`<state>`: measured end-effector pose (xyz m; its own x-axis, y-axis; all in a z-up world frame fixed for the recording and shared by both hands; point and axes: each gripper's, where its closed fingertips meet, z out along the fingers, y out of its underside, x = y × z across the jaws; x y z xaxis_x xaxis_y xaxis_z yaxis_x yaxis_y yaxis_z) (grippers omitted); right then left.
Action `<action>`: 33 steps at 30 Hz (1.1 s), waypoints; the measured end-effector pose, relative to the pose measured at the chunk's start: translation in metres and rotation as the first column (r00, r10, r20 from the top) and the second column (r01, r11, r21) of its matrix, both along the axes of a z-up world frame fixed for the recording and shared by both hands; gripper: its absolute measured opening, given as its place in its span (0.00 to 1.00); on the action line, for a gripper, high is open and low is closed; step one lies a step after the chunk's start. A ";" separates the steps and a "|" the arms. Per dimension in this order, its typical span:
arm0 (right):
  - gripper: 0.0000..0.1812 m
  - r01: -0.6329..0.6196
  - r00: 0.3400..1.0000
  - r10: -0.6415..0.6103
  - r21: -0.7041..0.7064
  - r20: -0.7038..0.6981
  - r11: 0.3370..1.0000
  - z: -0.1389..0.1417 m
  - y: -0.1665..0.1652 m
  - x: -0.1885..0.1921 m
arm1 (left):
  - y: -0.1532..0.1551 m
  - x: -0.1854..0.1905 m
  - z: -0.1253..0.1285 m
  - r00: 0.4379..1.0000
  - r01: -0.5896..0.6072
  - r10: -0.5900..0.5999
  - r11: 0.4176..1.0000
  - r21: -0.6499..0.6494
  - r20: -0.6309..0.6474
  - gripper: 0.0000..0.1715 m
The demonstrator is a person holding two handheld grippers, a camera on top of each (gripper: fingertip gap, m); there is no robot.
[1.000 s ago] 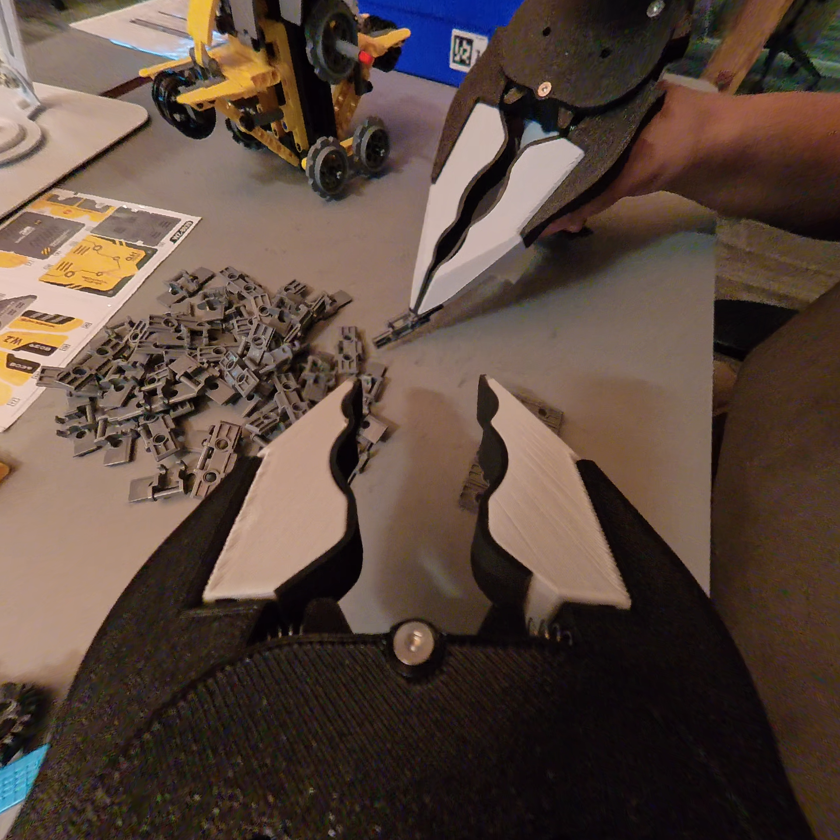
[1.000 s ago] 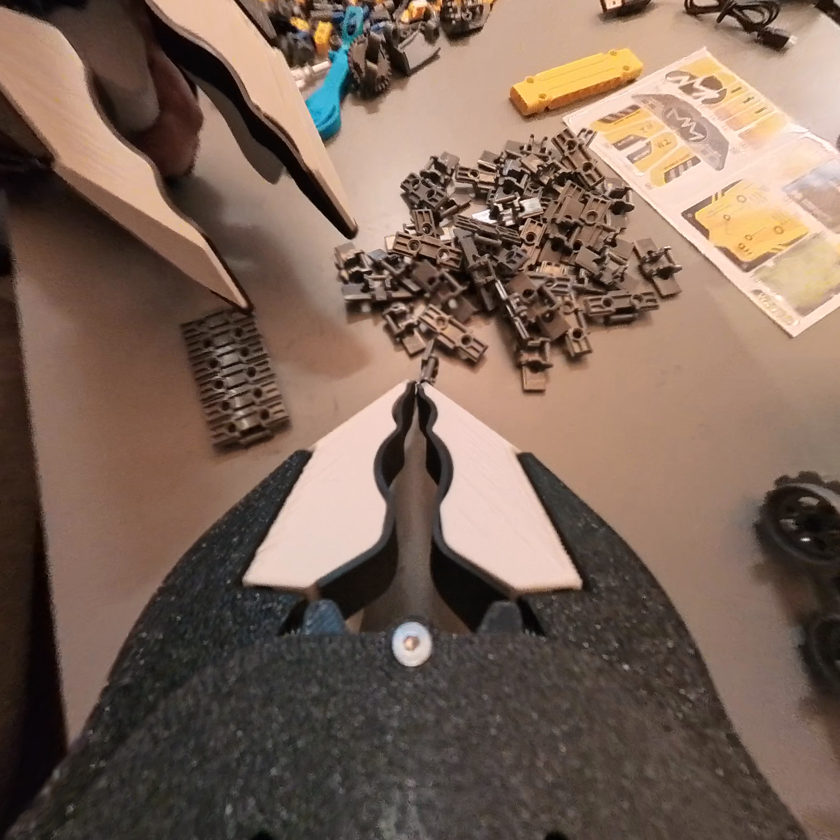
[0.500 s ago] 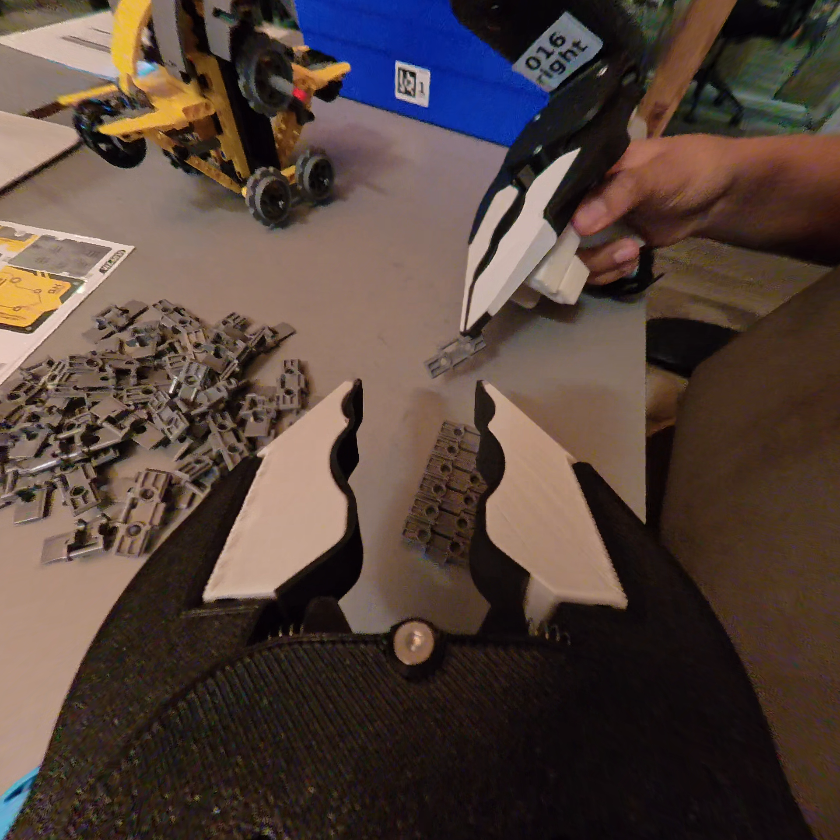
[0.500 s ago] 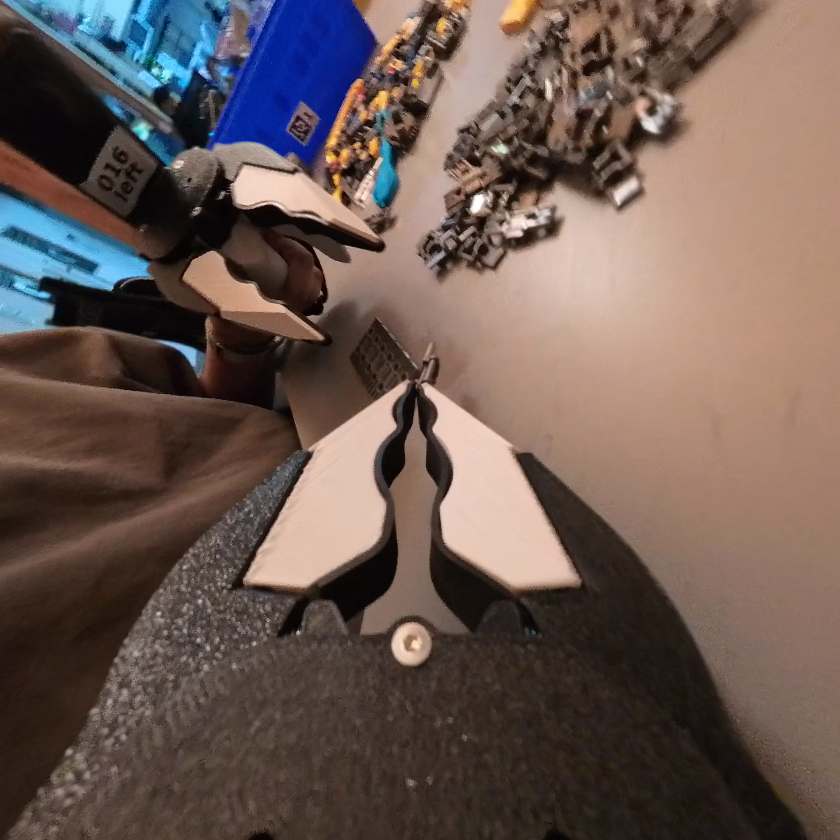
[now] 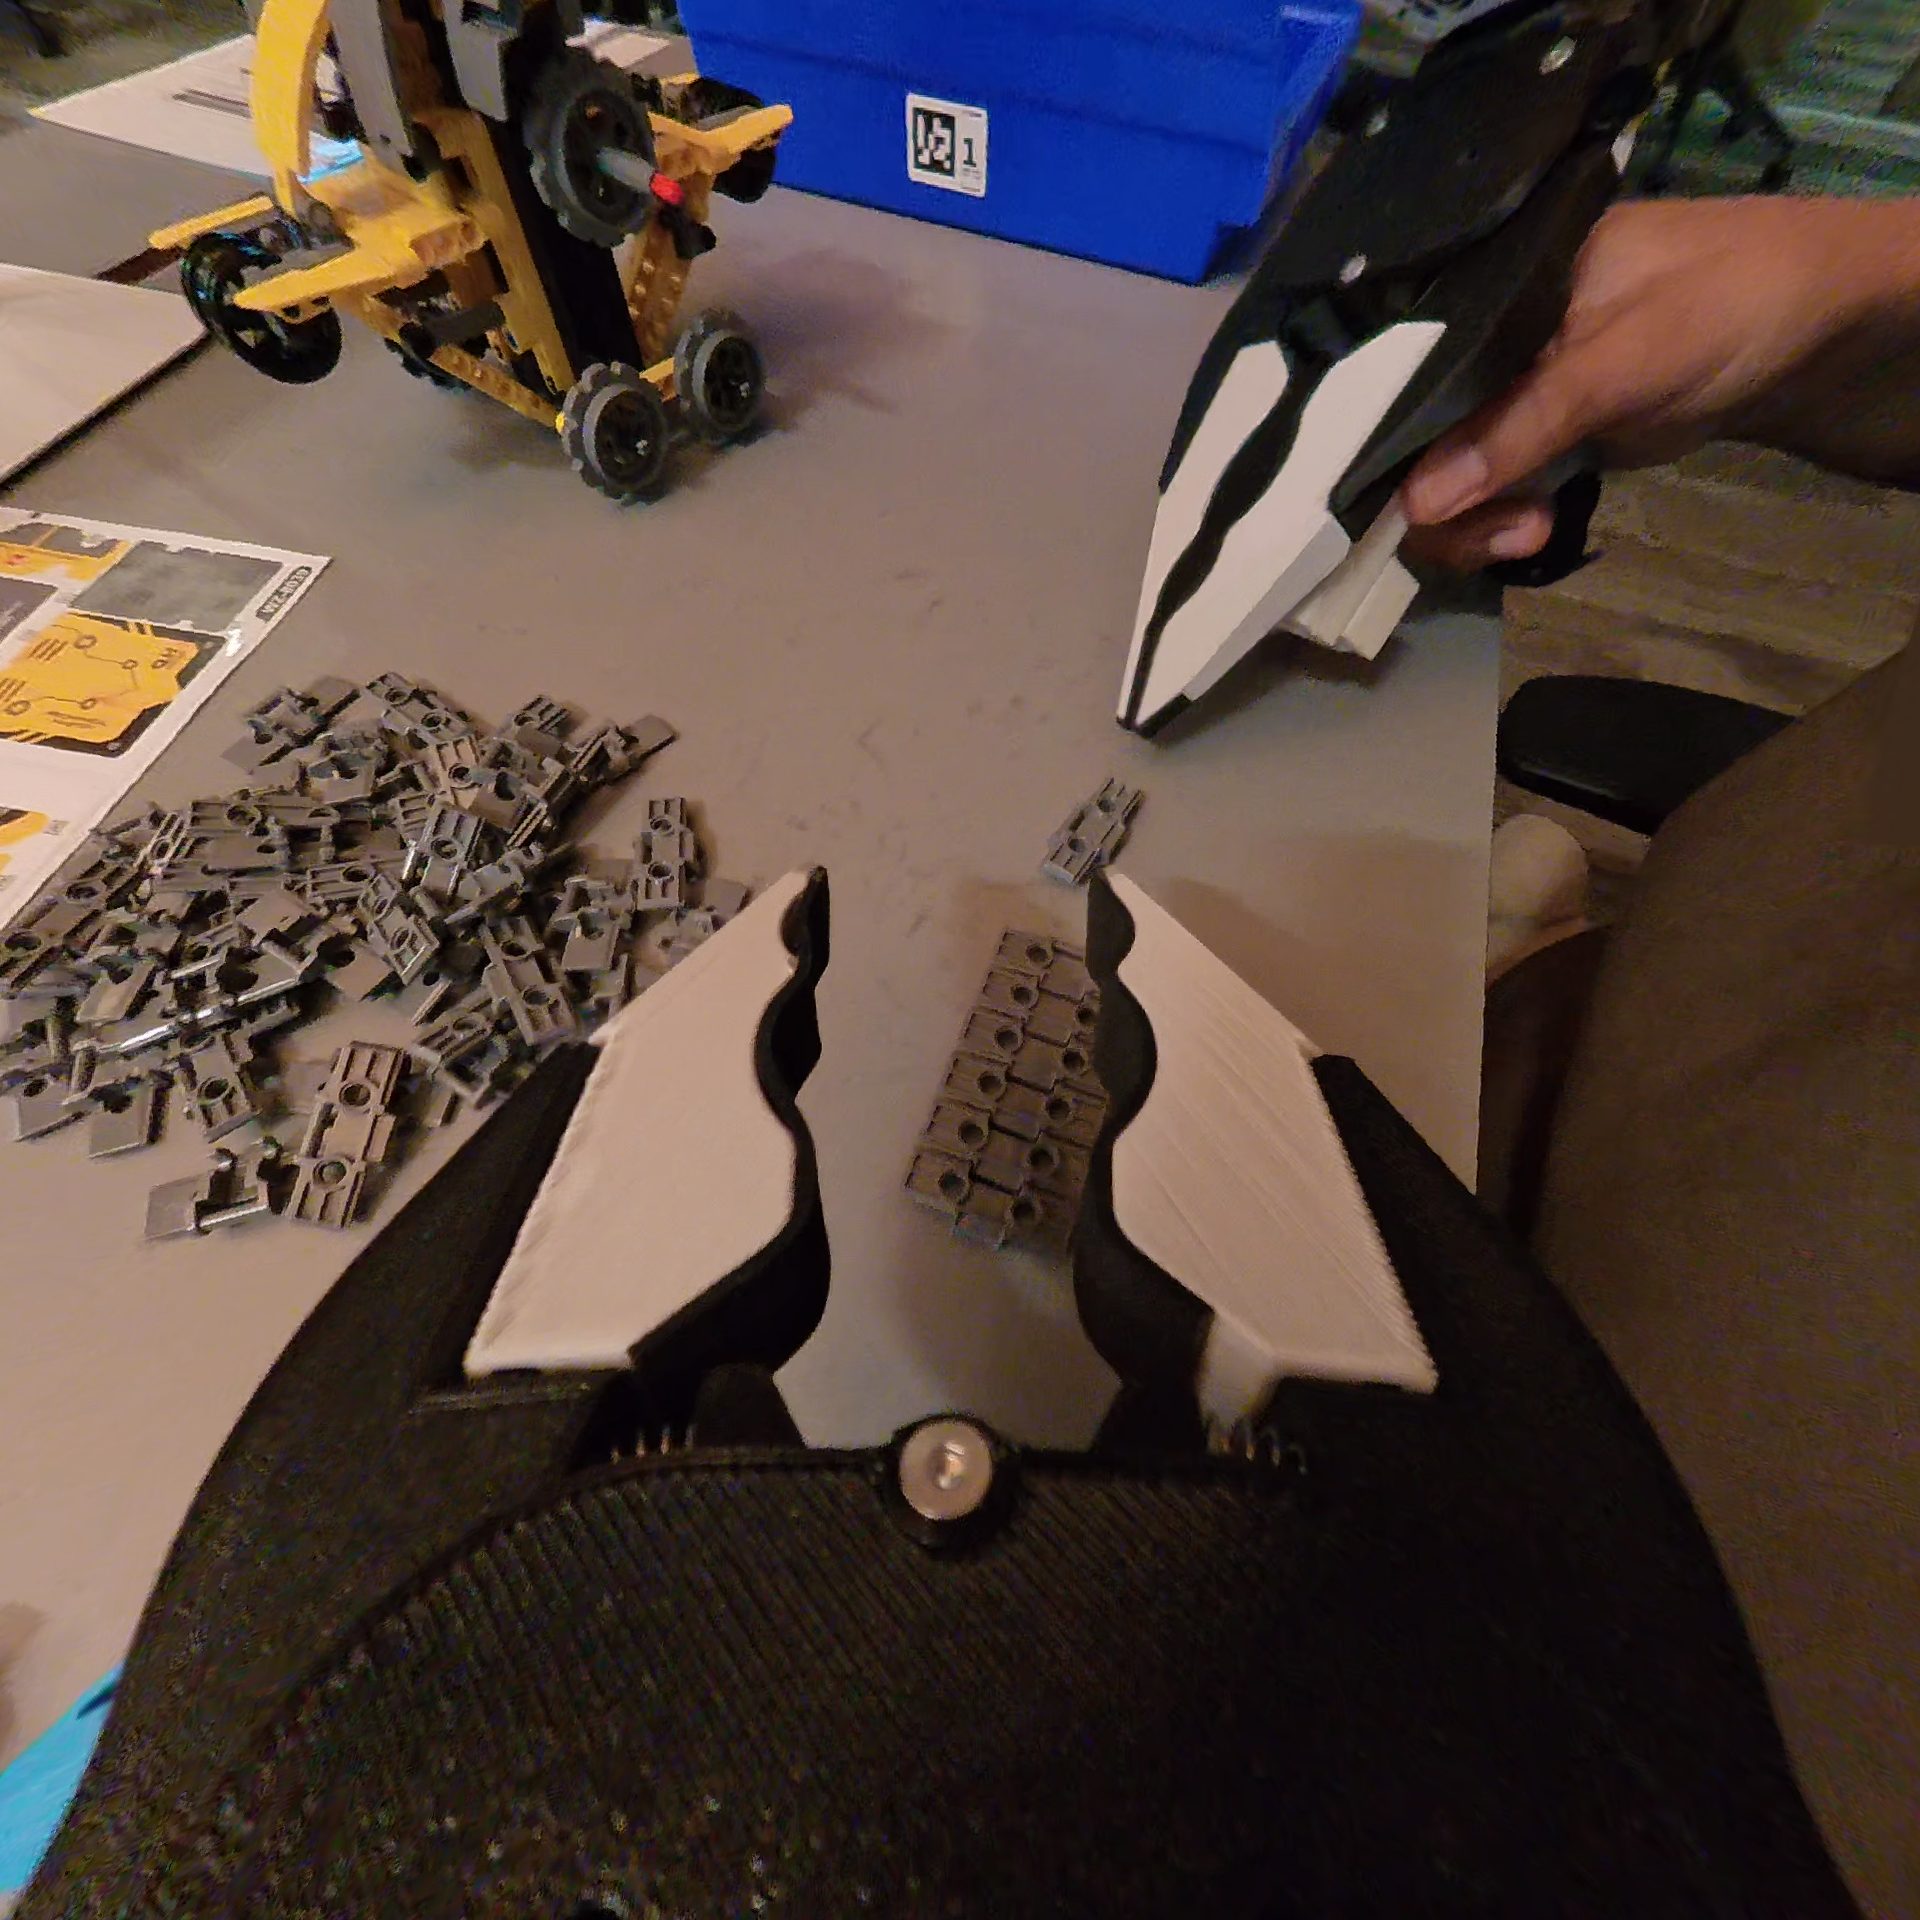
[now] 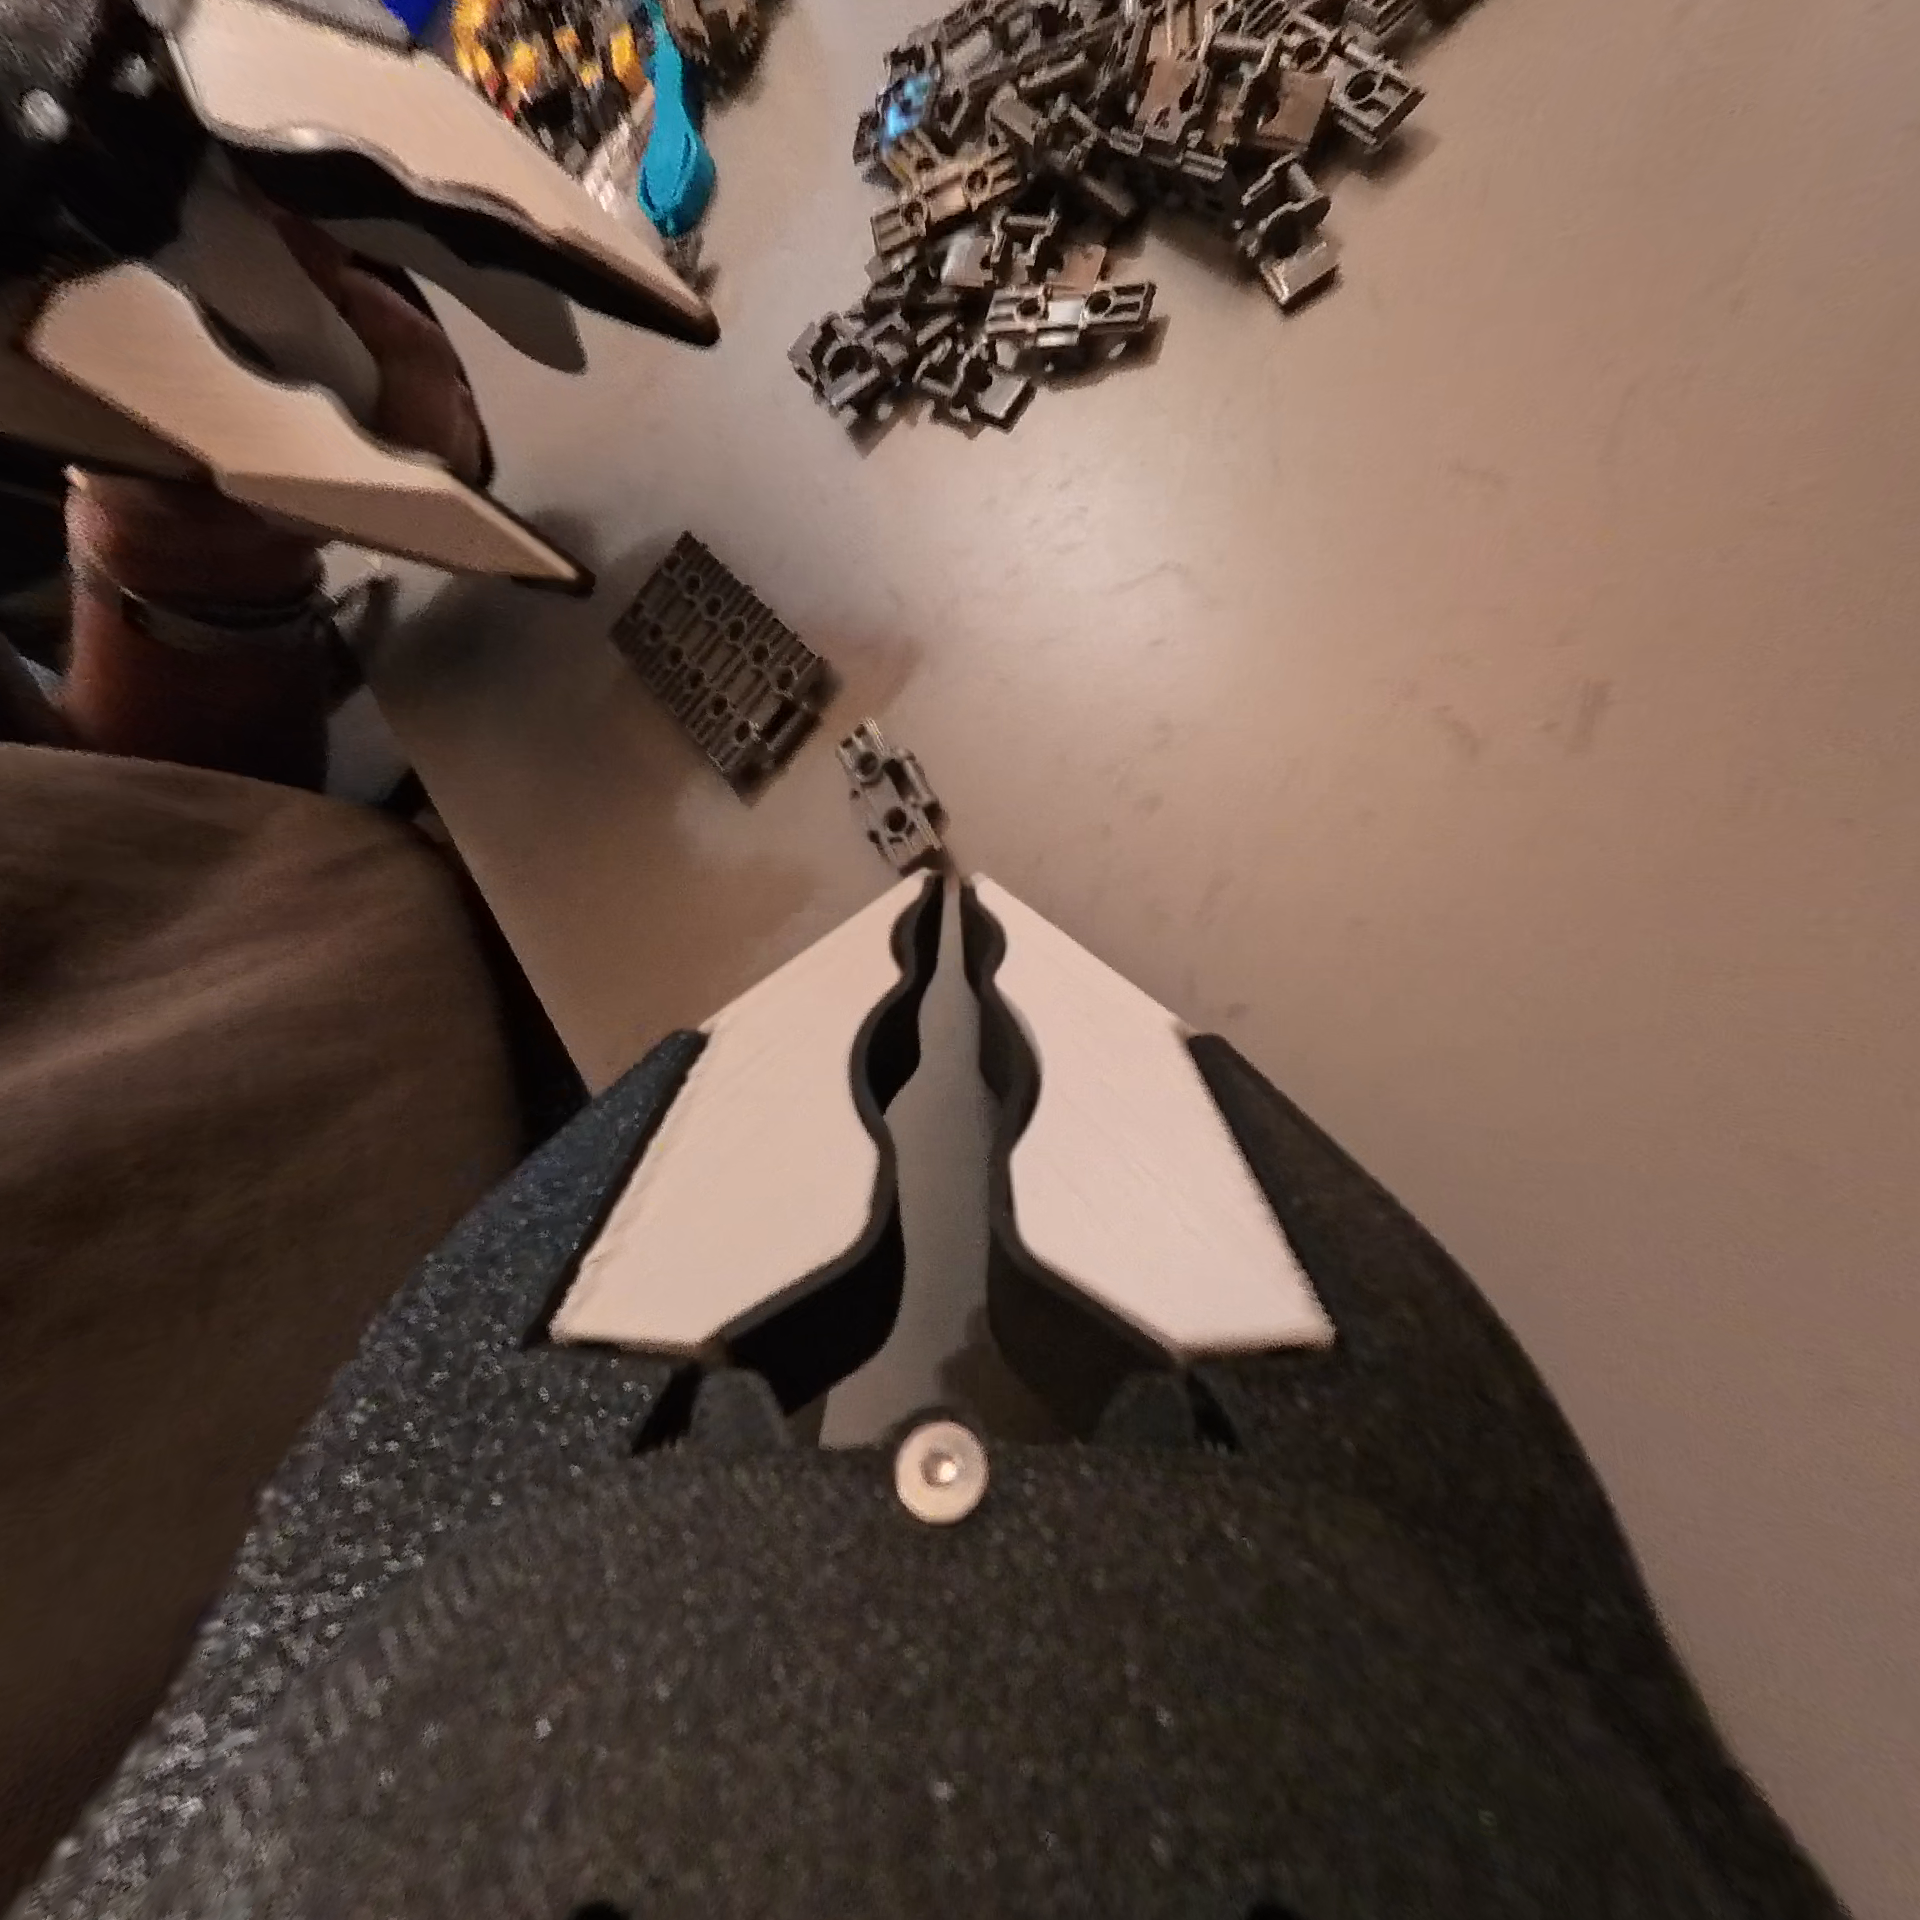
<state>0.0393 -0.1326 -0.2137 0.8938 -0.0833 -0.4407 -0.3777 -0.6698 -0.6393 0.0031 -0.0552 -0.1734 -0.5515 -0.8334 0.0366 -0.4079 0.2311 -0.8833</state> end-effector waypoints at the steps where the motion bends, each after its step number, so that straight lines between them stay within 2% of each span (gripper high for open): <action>1: 0.02 -0.009 0.999 0.010 -0.018 0.036 1.000 -0.004 -0.001 0.001 | 0.001 -0.001 -0.002 1.000 -0.005 0.005 1.000 0.007 -0.003 0.28; 4: 0.04 -0.049 0.995 0.051 -0.018 0.084 0.999 -0.008 0.003 -0.007 | 0.004 -0.005 -0.008 1.000 -0.011 0.012 0.999 0.037 -0.017 0.28; 7: 0.08 -0.146 0.989 0.146 0.018 0.018 0.989 0.001 0.008 -0.032 | 0.003 -0.009 -0.013 0.999 0.001 0.001 0.999 0.045 -0.034 0.28; 9: 0.08 -0.187 0.982 0.186 0.024 0.029 0.982 0.005 0.010 -0.038 | 0.002 -0.011 -0.016 0.999 0.010 -0.008 0.999 0.050 -0.040 0.29; 14: 0.10 -0.176 0.946 0.188 -0.070 0.264 0.982 0.001 0.010 -0.008 | 0.003 -0.013 -0.020 0.998 0.019 -0.016 0.998 0.054 -0.054 0.30; 16: 0.14 -0.193 0.932 0.204 -0.068 0.300 0.979 0.001 0.015 -0.009 | 0.003 -0.014 -0.021 0.998 0.022 -0.019 0.998 0.058 -0.053 0.31; 18: 0.24 -0.189 0.917 0.199 -0.062 0.347 0.980 0.002 0.023 -0.010 | 0.002 -0.014 -0.021 0.998 0.026 -0.023 0.998 0.058 -0.058 0.31; 21: 0.32 -0.182 0.879 0.212 -0.111 0.426 0.977 -0.003 0.029 -0.014 | 0.001 -0.015 -0.023 0.997 0.035 -0.030 0.997 0.064 -0.068 0.32; 25: 0.31 -0.179 0.825 0.239 -0.164 0.512 0.970 -0.010 0.031 -0.016 | -0.003 -0.017 -0.027 0.994 0.069 -0.062 0.995 0.072 -0.090 0.34; 30: 0.21 -0.213 0.830 0.259 -0.149 0.495 0.966 -0.008 0.036 -0.022 | -0.009 -0.018 -0.034 0.988 0.114 -0.101 0.987 0.110 -0.116 0.36; 33: 0.21 -0.240 0.822 0.288 -0.160 0.492 0.958 -0.008 0.036 -0.022 | -0.012 -0.016 -0.037 0.987 0.129 -0.112 0.980 0.153 -0.113 0.35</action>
